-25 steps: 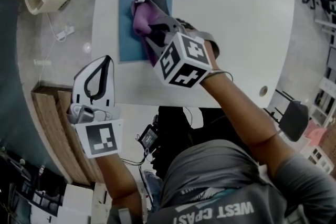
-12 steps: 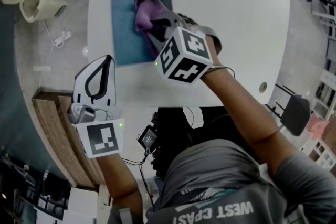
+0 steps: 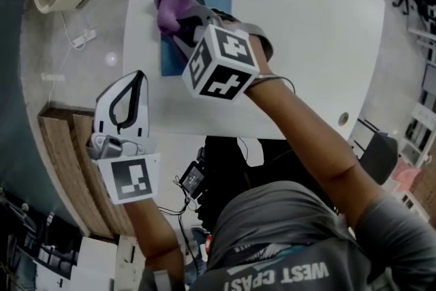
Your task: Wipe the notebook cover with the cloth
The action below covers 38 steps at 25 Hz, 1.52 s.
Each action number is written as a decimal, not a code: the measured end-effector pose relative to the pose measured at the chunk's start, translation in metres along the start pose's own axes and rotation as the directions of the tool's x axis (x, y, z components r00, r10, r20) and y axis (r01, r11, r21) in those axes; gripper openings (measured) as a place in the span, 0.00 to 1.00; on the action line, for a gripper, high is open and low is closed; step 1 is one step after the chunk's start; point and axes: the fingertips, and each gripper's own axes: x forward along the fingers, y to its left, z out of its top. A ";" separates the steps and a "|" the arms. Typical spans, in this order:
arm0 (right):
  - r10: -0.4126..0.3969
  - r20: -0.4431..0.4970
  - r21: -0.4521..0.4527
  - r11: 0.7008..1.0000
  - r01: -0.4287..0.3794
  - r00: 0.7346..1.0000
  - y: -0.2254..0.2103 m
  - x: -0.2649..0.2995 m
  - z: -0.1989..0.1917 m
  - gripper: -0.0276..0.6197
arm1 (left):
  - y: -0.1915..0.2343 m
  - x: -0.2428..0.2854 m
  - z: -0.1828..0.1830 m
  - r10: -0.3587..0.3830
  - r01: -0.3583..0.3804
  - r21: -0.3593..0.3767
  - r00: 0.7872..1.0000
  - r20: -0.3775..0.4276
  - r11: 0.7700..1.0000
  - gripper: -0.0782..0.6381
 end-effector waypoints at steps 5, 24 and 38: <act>-0.043 -0.033 0.076 0.996 0.045 0.999 -0.015 -0.023 -0.034 0.21 | 0.001 0.011 0.012 -0.022 0.022 0.018 1.000 0.010 1.000 0.11; -0.055 -0.021 0.023 0.998 0.056 0.998 -0.036 -0.011 -0.018 0.20 | -0.003 0.019 0.018 -0.021 0.021 0.005 1.000 0.022 1.000 0.11; -0.118 -0.064 0.116 0.985 0.125 0.991 -0.062 -0.037 -0.060 0.21 | -0.002 0.026 0.028 -0.041 0.040 0.032 0.998 0.037 0.999 0.11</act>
